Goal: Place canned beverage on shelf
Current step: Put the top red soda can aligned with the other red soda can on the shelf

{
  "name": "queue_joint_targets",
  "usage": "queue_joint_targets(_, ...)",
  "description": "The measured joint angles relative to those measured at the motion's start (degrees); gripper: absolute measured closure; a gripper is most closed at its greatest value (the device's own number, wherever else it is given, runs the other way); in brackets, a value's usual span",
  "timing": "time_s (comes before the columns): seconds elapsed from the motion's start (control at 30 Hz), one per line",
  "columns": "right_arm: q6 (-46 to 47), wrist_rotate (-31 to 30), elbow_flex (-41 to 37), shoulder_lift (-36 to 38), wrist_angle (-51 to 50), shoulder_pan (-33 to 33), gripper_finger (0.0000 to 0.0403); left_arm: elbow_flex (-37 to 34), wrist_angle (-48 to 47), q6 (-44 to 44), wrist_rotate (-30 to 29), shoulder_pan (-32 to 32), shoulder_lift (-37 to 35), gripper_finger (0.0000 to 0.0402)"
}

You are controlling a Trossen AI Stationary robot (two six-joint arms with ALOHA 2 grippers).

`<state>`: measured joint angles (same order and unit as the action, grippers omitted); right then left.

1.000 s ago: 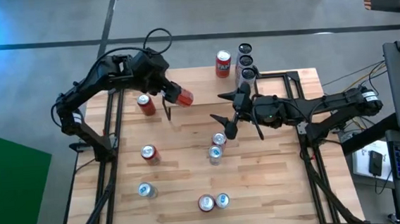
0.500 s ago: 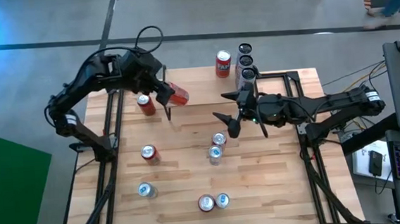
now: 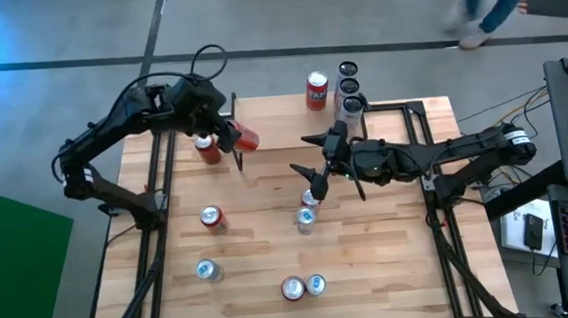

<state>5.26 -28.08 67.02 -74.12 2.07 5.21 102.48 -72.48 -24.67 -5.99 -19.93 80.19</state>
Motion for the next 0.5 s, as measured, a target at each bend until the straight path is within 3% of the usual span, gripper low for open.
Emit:
queue_joint_targets(0.17,-0.93,-0.02,1.43,-1.65,-0.08,0.0,0.0048,-3.84,2.1,-0.66,1.09,-2.37,-3.45,0.0132)
queue_joint_targets(0.5,-1.9,2.99,6.92,-5.87,-2.84,-0.24,0.0048,-4.03,3.01,-2.9,1.4,-2.88,-5.6,0.0132)
